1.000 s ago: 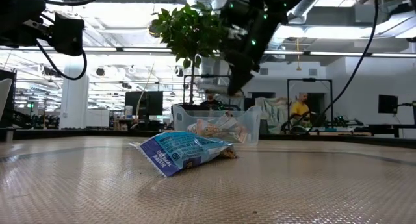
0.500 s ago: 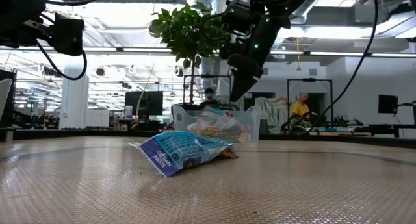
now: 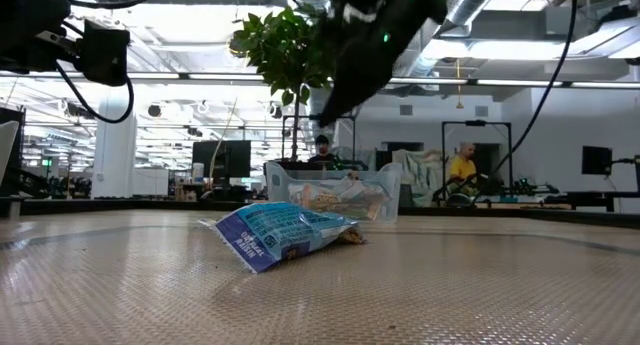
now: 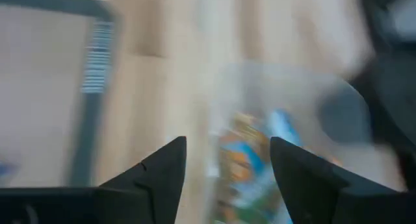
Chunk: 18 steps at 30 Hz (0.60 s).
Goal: Pick and place Granola Bars by type
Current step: Put the violet granola bar into the white bin
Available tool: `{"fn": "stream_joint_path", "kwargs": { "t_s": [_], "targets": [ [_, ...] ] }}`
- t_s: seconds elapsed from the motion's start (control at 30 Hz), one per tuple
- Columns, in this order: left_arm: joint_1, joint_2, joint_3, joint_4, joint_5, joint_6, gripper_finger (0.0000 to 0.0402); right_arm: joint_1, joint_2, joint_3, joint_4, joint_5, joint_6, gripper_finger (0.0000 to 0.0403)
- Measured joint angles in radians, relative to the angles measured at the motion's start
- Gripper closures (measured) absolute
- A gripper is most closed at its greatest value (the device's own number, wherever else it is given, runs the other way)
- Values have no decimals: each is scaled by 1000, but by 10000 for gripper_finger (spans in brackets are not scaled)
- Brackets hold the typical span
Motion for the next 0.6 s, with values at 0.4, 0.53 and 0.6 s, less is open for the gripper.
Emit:
{"fn": "stream_joint_path", "kwargs": {
  "t_s": [0.4, 0.53, 0.6],
  "targets": [
    [0, 0, 0, 0, 0, -6, 132, 266, 9, 28, -37, -59, -247, 196],
    [0, 0, 0, 0, 0, -10, 132, 313, 81, 44, -86, -29, -258, 202],
    [0, 0, 0, 0, 0, -9, 132, 332, 119, 76, -60, -28, -273, 204]
  ]
}}
